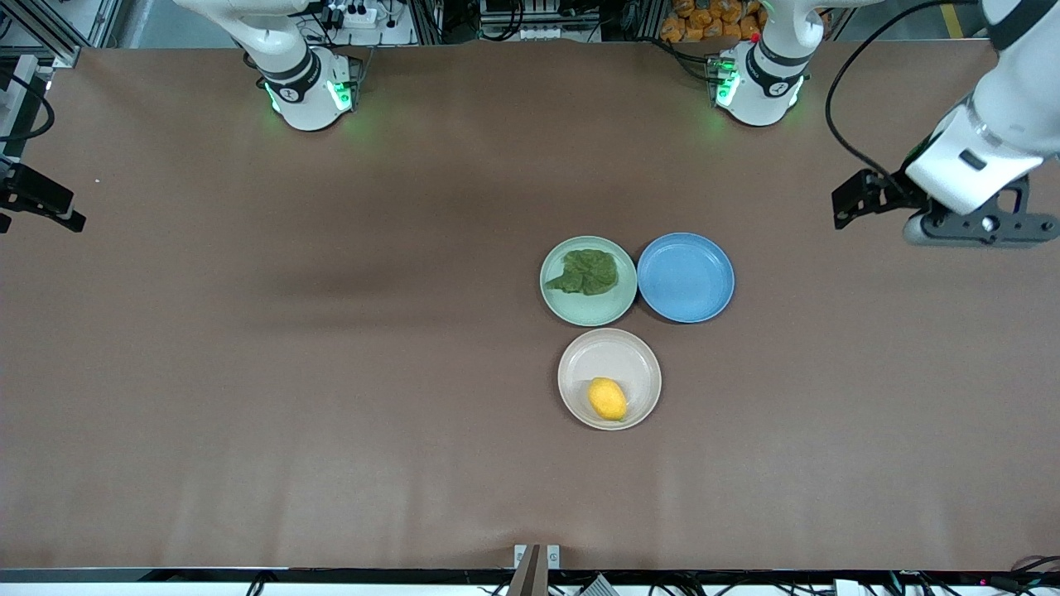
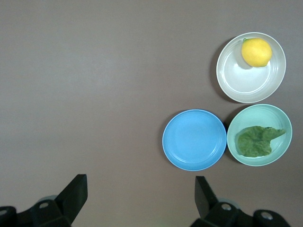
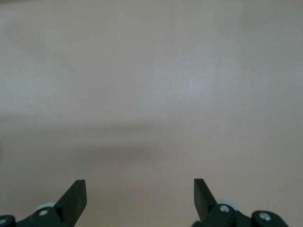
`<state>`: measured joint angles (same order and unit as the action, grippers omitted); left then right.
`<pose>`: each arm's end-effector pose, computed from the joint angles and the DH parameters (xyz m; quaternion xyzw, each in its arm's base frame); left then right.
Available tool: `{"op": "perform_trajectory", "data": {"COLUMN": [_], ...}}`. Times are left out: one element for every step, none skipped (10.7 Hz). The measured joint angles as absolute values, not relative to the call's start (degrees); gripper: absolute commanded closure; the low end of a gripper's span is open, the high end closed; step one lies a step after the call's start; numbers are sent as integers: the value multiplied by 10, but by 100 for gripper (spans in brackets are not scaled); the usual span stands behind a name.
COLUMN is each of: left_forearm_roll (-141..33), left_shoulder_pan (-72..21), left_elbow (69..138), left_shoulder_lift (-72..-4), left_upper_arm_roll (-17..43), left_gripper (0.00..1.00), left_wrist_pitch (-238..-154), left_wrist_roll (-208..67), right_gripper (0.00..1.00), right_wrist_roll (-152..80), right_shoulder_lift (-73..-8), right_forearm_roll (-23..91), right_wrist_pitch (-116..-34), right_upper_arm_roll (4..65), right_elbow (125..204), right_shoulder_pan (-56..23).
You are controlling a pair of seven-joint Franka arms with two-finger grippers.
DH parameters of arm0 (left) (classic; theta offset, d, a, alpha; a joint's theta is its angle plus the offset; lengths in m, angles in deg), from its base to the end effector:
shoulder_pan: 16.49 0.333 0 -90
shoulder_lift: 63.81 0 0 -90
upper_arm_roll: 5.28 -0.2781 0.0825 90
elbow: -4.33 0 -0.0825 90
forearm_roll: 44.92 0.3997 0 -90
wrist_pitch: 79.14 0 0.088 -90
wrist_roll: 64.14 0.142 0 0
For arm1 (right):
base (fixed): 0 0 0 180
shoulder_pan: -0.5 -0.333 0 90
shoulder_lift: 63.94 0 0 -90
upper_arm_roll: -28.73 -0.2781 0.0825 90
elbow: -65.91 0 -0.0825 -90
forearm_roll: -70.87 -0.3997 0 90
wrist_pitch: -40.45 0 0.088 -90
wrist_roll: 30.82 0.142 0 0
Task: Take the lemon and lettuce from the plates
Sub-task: 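Move the left gripper toward the lemon on the white plate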
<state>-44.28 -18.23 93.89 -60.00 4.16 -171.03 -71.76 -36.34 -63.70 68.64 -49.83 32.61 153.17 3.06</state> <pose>0.5784 -0.1104 0.5201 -0.9994 0.0312 0.0123 0.0022 0.5712 -0.0589 0.5732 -0.9995 0.0076 -0.0261 0.0167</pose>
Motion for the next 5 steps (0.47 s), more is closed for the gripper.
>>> {"op": "perform_trajectory", "data": {"left_forearm_roll": [-443, -443, -443, -443, -441], "left_shoulder_pan": [-185, -191, -195, -200, -211], "left_elbow": [929, 921, 916, 913, 912], "left_shoulder_lift": [-579, -559, -543, -529, -516], "left_upper_arm_roll": [42, 43, 43, 44, 44], "left_gripper": [0, 0, 0, 0, 0], "left_wrist_pitch": [-1722, -1738, -1748, -1753, -1757], "left_wrist_roll": [-725, -737, -742, -742, -742], "right_gripper": [0, 0, 0, 0, 0], "right_wrist_roll": [-360, -358, -358, -357, -357], "right_shoulder_lift": [-637, -637, -637, -637, -637], "right_forearm_roll": [686, 686, 686, 686, 686], "right_wrist_pitch": [-498, -497, -496, -496, -495], "right_upper_arm_roll": [323, 321, 321, 320, 319], "right_elbow": [1532, 1531, 1531, 1531, 1532], "right_shoulder_pan": [30, 30, 30, 30, 30]}}
